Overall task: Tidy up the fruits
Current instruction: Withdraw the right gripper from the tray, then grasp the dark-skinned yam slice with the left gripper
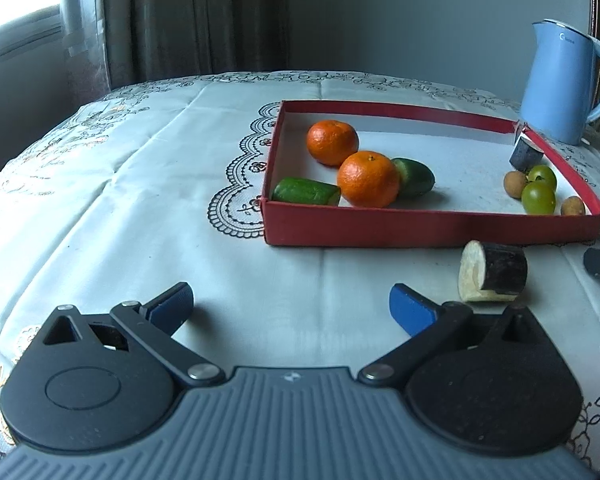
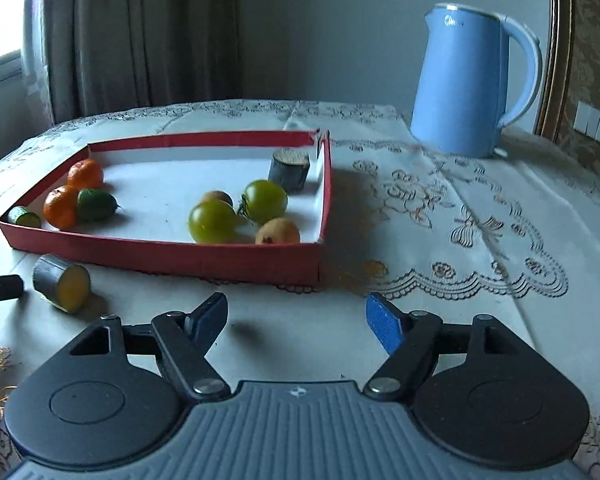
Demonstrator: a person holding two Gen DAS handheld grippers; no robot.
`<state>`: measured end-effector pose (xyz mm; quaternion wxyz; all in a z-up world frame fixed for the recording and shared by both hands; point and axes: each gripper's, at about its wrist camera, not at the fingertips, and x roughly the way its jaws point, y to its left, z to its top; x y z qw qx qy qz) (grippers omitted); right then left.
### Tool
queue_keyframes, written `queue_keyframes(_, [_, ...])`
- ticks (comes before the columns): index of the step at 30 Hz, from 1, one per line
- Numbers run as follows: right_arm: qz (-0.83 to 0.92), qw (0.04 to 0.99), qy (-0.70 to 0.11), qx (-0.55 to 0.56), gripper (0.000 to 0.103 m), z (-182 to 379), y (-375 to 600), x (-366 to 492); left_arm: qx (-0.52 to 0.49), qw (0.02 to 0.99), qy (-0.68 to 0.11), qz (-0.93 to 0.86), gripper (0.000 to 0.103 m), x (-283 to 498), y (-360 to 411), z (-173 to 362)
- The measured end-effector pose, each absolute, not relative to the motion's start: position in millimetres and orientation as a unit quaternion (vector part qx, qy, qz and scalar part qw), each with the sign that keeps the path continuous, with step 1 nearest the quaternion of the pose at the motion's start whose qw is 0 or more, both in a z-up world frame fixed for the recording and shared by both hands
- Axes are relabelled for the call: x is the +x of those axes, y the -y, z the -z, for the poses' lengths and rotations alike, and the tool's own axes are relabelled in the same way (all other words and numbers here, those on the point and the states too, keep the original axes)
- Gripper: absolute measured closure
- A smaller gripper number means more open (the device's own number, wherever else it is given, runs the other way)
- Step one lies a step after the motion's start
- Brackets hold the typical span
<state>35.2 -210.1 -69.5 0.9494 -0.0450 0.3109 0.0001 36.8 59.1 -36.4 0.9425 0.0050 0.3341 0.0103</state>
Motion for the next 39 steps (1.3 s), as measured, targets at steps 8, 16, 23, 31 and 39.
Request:
queue_keyframes(8, [0.001,0.949,-0.315,-0.035,0.022,74,216,38,-0.001,0.947,-0.322,0.01,0.0,19,-44,18])
queue_keyframes(16, [-0.003,0.948,-0.316,-0.034,0.018,75,215,38,0.04,0.949,-0.306,0.058,0.0,17,3,10])
queue_keyframes(23, [-0.003,0.948,-0.315,-0.035,0.018,75,215,38,0.058,0.947,-0.308,0.068,0.0,30,27,17])
queue_keyframes(31, [-0.003,0.948,-0.315,-0.034,0.017,75,215,38,0.036,0.937,-0.342,0.064,0.023,52,24,34])
queue_keyframes(39, [-0.003,0.948,-0.315,-0.034,0.017,75,214,38,0.043,0.94,-0.328,0.08,0.068,48,29,30])
